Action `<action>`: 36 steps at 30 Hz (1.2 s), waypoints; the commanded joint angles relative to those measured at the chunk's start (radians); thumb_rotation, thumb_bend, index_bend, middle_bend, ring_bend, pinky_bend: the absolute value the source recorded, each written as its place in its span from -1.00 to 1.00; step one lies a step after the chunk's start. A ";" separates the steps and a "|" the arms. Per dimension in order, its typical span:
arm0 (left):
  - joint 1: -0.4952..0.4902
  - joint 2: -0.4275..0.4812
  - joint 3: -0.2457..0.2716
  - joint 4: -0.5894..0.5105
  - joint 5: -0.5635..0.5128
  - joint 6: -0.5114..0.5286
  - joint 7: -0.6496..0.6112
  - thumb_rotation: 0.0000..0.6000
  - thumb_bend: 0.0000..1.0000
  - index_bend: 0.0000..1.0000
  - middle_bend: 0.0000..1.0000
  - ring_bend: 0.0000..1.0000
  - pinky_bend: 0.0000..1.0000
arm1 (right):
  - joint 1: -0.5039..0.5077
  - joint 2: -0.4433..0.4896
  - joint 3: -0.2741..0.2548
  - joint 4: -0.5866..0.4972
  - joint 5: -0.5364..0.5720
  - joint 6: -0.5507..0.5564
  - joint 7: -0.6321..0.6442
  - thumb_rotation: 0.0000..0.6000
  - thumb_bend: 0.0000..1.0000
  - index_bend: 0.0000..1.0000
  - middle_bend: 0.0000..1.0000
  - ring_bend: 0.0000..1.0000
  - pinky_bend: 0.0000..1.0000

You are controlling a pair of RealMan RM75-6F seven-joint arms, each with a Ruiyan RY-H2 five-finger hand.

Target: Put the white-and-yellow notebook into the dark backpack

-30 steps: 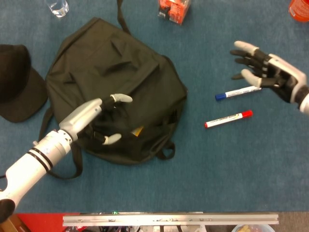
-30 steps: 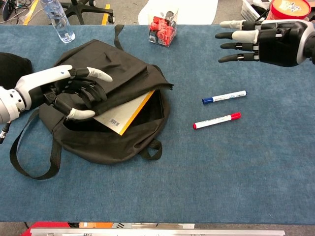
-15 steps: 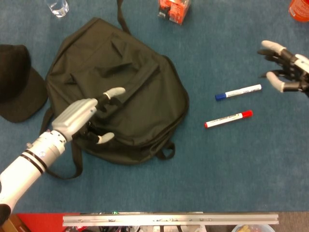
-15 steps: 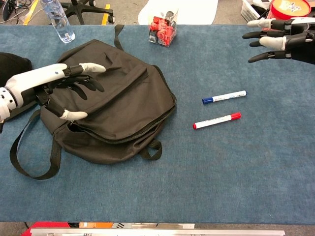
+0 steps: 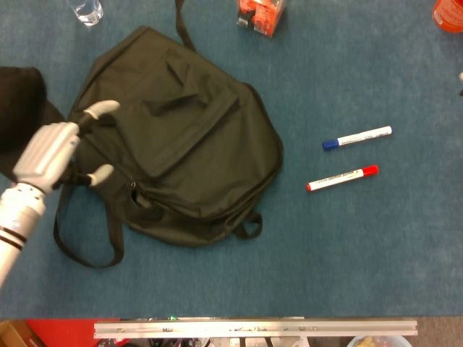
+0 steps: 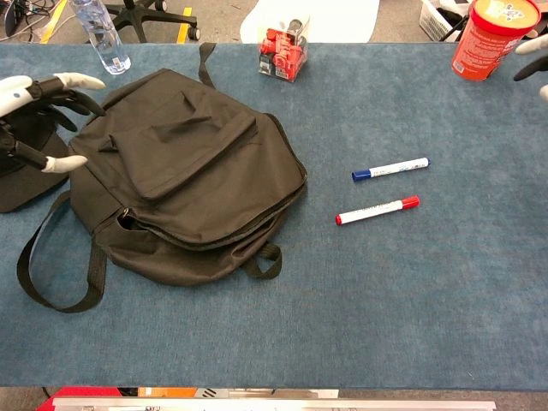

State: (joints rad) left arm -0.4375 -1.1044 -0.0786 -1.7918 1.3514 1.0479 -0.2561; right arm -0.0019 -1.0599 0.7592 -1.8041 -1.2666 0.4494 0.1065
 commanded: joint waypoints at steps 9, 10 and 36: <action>0.142 -0.026 0.019 0.192 0.032 0.234 0.036 1.00 -0.51 -0.71 -0.51 -0.58 -0.44 | -0.082 0.025 -0.262 0.103 -0.228 0.464 -0.223 1.00 0.00 -0.54 -0.41 -0.72 -0.45; 0.155 -0.026 0.023 0.204 0.036 0.253 0.041 1.00 -0.51 -0.71 -0.51 -0.58 -0.44 | -0.085 0.026 -0.278 0.110 -0.241 0.500 -0.231 1.00 -0.01 -0.53 -0.40 -0.72 -0.45; 0.361 0.007 0.081 0.177 0.093 0.476 0.117 1.00 -0.51 -0.65 -0.51 -0.58 -0.44 | -0.034 0.055 -0.493 0.108 -0.285 0.819 -0.224 1.00 -0.11 -0.44 -0.33 -0.69 -0.45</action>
